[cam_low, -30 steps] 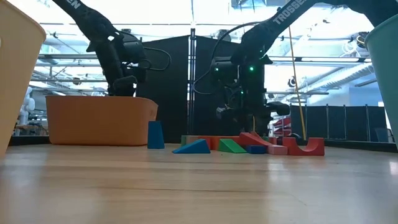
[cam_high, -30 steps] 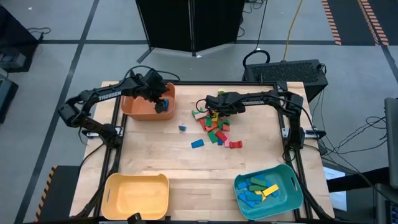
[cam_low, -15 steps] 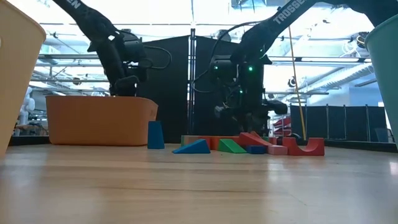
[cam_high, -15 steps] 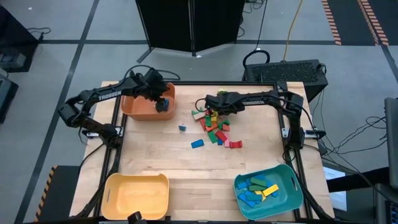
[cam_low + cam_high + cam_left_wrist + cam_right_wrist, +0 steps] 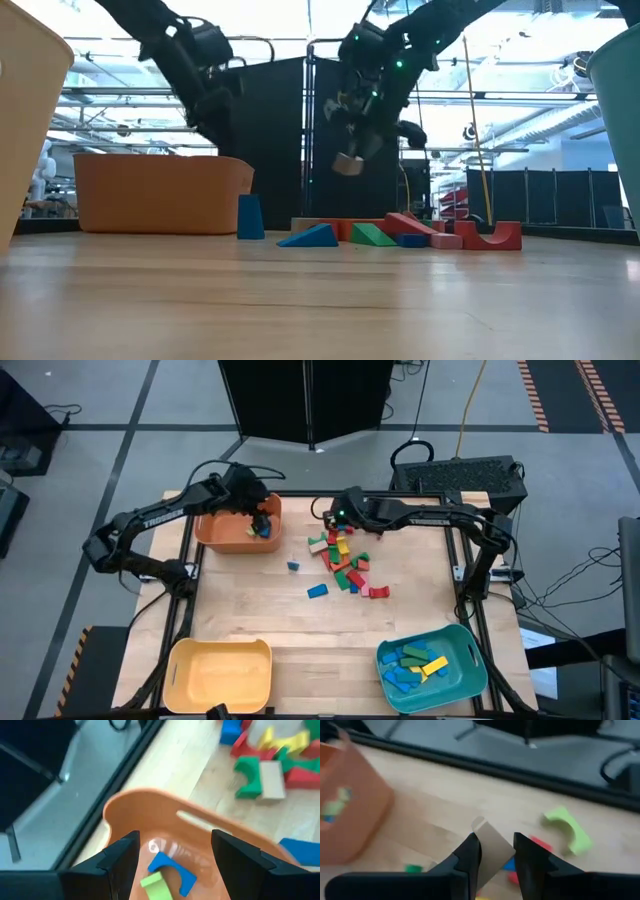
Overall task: Sort blocks by size
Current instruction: Put the light brown arch block into the orange bin
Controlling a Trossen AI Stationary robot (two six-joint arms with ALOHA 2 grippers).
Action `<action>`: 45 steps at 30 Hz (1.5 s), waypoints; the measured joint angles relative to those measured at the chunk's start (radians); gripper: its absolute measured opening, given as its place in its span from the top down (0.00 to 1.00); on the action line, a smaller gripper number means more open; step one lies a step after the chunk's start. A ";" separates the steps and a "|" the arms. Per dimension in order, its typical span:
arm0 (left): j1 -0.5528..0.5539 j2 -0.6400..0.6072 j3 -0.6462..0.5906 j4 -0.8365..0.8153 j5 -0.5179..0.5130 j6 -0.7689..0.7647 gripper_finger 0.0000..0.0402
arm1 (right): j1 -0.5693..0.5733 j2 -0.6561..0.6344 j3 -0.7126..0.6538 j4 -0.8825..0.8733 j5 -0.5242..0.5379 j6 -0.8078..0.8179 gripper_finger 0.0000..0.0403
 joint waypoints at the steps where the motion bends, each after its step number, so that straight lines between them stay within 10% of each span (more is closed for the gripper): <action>1: -0.009 -0.014 0.000 0.010 0.000 0.003 0.39 | 0.000 0.000 0.000 0.032 -0.007 -0.020 0.78; 11: -0.162 -0.062 -0.009 0.136 0.001 0.079 0.39 | 0.020 0.014 -0.001 0.388 -0.235 -0.308 0.78; 23: -0.246 -0.062 -0.010 0.202 0.069 0.061 0.39 | 0.044 0.014 0.000 0.600 -0.260 -0.345 0.78; 34: -0.391 -0.062 -0.011 0.267 -0.338 0.181 0.39 | 0.024 0.014 0.000 0.597 -0.292 -0.196 0.78; 45: -0.433 -0.062 -0.011 0.309 -0.283 0.226 0.39 | 0.027 0.014 0.000 0.597 -0.313 -0.217 0.78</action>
